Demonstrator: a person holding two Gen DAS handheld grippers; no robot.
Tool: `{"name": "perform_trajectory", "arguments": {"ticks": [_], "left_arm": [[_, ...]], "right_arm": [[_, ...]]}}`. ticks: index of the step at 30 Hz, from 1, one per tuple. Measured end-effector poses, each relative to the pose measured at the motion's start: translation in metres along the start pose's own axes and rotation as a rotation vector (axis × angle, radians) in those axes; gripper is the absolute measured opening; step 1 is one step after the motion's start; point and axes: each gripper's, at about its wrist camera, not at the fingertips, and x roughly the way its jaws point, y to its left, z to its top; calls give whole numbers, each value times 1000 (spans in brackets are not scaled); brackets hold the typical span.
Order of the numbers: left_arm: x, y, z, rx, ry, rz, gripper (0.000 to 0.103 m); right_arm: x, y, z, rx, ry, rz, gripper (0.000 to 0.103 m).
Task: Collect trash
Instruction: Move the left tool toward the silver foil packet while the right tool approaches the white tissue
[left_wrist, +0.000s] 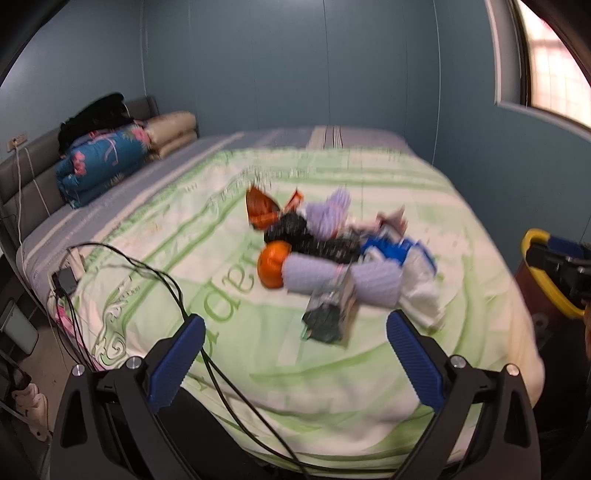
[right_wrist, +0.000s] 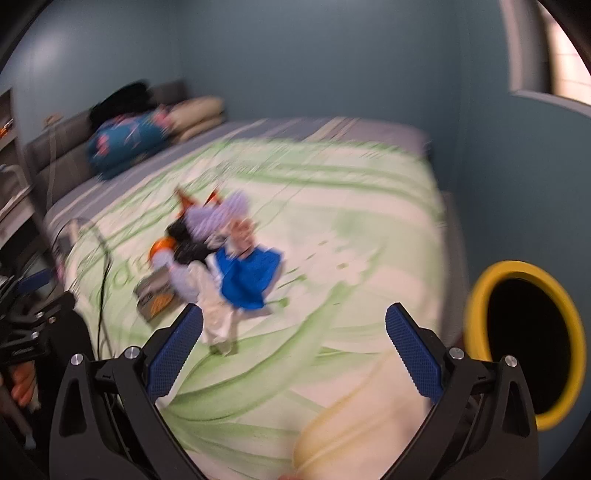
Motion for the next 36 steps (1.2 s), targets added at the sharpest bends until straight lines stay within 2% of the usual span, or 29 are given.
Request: {"name": "perform_trajectory", "arguments": {"ticks": [2, 6, 9, 12, 14, 18, 21, 25, 27, 29, 32, 36], "left_arm": [[14, 2, -1, 4, 42, -5, 95], [38, 2, 3, 9, 77, -18, 95], [54, 2, 4, 25, 103, -23, 95], [71, -1, 7, 64, 146, -32, 95], [80, -1, 8, 74, 165, -31, 95], [91, -4, 11, 83, 180, -53, 93], [106, 1, 13, 63, 209, -54, 84], [118, 2, 13, 45, 235, -81, 79], [121, 1, 12, 32, 237, -92, 72], [125, 2, 12, 15, 242, -110, 69], [133, 5, 12, -11, 257, -125, 59], [144, 9, 11, -49, 287, -168, 47]], "right_arm": [[15, 1, 3, -15, 21, 38, 95], [46, 11, 10, -74, 60, 115, 95], [71, 18, 8, -125, 129, 182, 95], [84, 21, 1, -155, 175, 210, 95], [87, 24, -1, -159, 203, 278, 95], [91, 26, -2, -168, 219, 302, 95], [93, 23, 1, -143, 227, 327, 95], [97, 22, 5, -97, 241, 378, 95], [99, 30, 4, -108, 253, 398, 94], [102, 37, 3, -128, 267, 408, 90], [110, 44, 1, -147, 301, 415, 81], [119, 53, -5, -172, 341, 422, 65]]}}
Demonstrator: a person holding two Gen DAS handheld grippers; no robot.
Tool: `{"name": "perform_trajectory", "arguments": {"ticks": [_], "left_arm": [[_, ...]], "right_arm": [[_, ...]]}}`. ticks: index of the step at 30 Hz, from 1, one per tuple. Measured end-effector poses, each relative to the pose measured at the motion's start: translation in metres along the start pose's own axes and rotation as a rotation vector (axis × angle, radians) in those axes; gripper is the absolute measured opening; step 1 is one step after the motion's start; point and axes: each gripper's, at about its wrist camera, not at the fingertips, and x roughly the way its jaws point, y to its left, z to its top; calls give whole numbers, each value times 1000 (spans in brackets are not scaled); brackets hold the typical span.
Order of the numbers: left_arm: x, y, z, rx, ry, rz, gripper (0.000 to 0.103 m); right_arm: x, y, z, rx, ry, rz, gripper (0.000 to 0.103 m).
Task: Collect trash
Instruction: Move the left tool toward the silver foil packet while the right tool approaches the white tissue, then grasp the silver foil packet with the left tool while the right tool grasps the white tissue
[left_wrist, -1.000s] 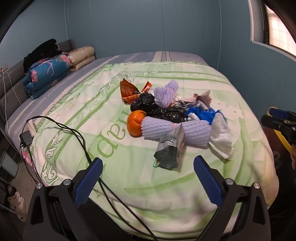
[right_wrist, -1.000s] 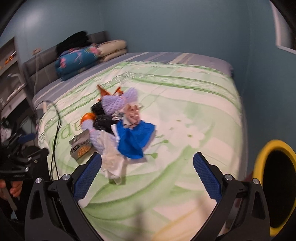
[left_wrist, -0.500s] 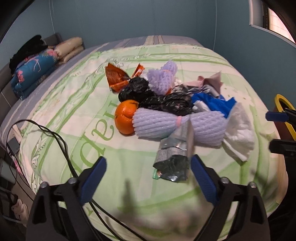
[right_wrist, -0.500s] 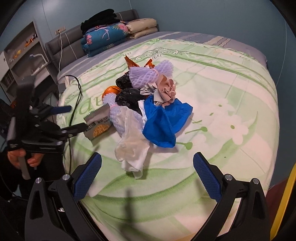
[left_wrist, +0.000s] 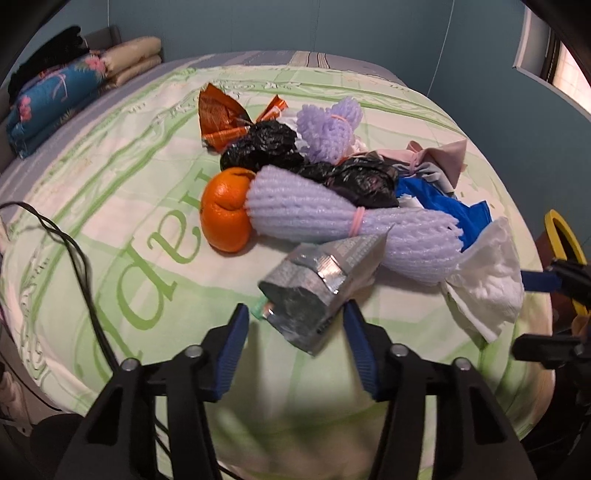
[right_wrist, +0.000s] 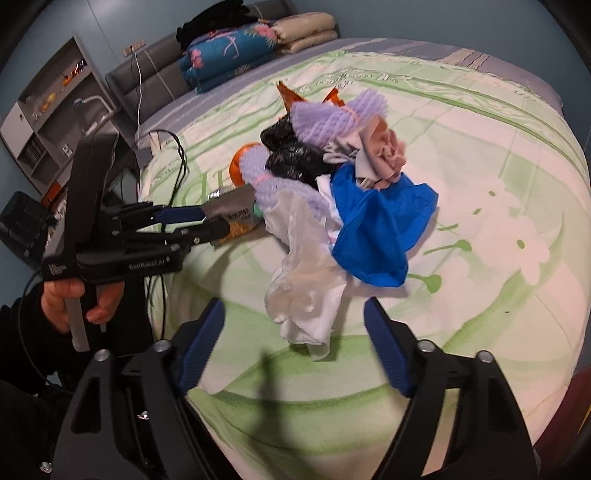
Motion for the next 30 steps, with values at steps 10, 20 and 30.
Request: {"name": "perform_trajectory", "arguments": {"ticks": [10, 20, 30], "left_arm": [[14, 14, 13, -79, 19, -110, 22], [12, 20, 15, -108, -19, -116, 1], [-31, 23, 4, -125, -96, -161, 1]], "right_arm": [[27, -15, 2, 70, 41, 18, 31], [14, -32, -3, 172, -31, 51, 11], [-40, -36, -7, 215, -203, 117, 10]]}}
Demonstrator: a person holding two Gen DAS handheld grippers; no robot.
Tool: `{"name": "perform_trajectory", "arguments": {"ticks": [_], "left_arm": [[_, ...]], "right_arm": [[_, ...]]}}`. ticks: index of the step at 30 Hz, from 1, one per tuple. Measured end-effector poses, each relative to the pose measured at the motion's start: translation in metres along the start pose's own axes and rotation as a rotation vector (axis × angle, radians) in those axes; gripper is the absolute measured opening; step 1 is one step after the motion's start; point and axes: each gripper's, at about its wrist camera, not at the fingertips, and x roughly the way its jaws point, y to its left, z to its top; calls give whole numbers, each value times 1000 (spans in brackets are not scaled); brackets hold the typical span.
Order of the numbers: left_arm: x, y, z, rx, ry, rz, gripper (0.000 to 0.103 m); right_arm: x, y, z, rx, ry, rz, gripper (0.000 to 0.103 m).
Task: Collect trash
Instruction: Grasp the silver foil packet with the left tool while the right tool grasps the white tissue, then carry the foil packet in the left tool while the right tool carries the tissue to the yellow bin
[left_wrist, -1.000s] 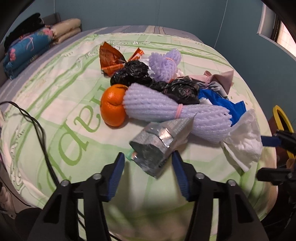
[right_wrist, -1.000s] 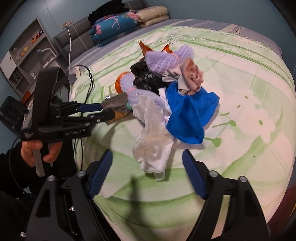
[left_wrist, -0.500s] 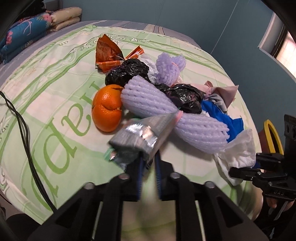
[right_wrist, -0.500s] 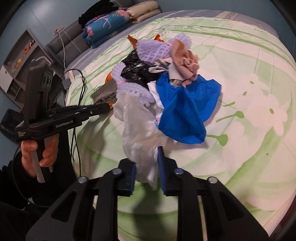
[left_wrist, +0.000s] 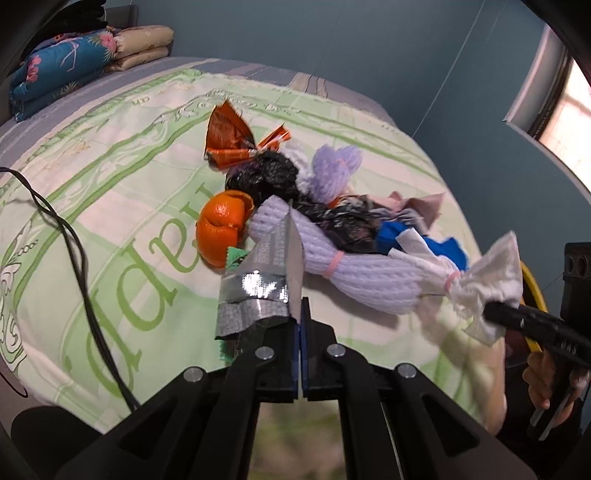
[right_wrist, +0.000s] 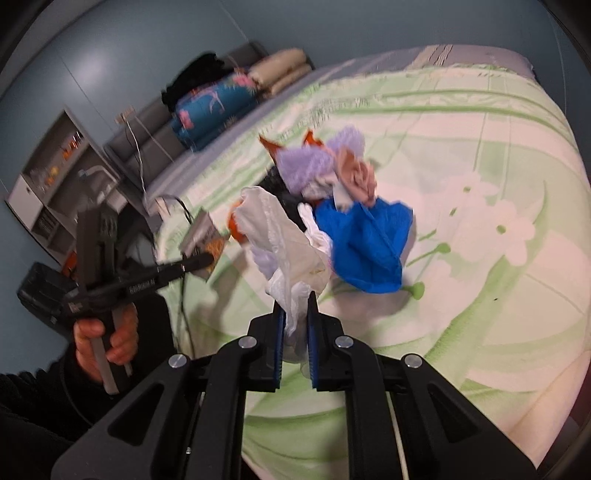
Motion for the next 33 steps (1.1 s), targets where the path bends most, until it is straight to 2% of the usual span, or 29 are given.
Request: {"name": "perform_trajectory", "arguments": {"ticks": [9, 17, 22, 33], "left_arm": [[-57, -30, -1, 56, -115, -52, 1], [-71, -69, 11, 130, -157, -81, 1], [-68, -102, 21, 195, -165, -121, 1], [-38, -191, 36, 321, -136, -256, 1]], "right_arm": [[-59, 11, 1, -11, -180, 33, 10], [-104, 4, -1, 0, -308, -3, 10], [-137, -5, -5, 26, -376, -52, 10], [-218, -34, -24, 84, -472, -253, 10]]}}
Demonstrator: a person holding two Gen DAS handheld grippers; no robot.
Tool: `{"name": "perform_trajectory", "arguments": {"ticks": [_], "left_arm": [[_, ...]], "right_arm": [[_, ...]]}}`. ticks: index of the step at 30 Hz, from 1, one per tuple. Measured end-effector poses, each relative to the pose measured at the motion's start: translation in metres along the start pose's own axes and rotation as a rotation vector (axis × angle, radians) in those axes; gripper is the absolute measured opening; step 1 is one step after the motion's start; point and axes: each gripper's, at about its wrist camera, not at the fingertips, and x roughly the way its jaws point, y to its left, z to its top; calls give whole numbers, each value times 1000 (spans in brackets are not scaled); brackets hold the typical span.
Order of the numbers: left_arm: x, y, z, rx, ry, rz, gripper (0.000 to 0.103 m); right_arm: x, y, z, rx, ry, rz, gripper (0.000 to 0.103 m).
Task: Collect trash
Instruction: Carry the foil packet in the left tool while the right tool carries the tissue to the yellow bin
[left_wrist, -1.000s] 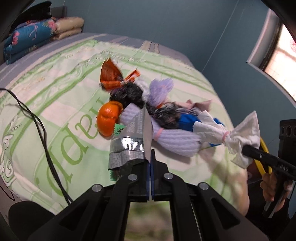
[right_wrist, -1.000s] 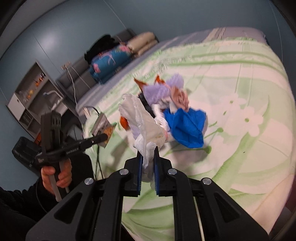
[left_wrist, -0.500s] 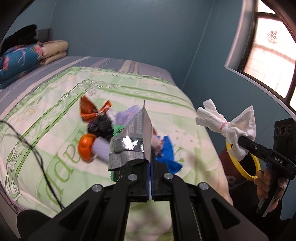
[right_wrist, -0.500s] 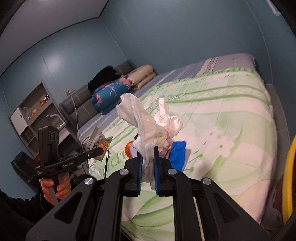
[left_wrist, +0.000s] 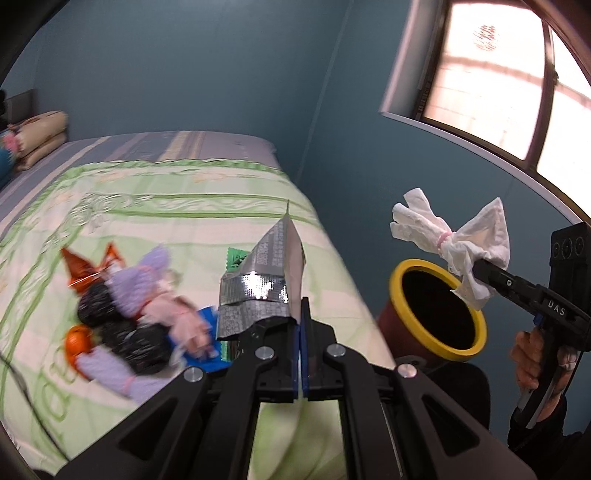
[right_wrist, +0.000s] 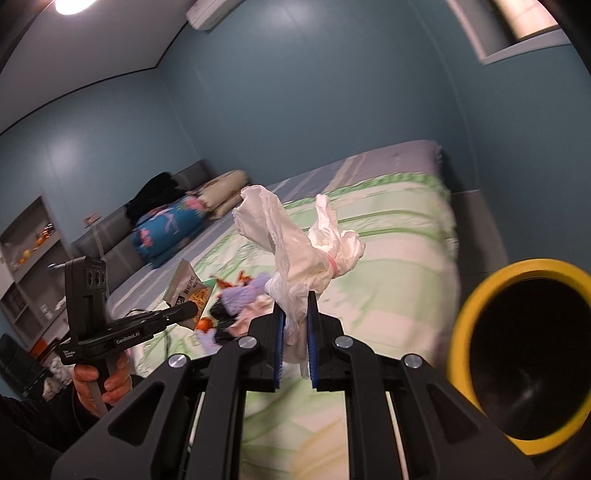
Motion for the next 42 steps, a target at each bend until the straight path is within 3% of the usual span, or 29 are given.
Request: {"name": "perform_trajectory", "arguments": {"ticks": [16, 32, 42], "left_arm": [[110, -115, 33, 170, 109, -174, 1], [212, -215, 19, 257, 294, -313, 1], [239, -230, 7, 241, 357, -322, 1]], "right_arm": [[-73, -90, 3, 102, -87, -345, 10], [-83, -162, -12, 268, -41, -456, 10], [-74, -171, -9, 328, -7, -475, 11]]}}
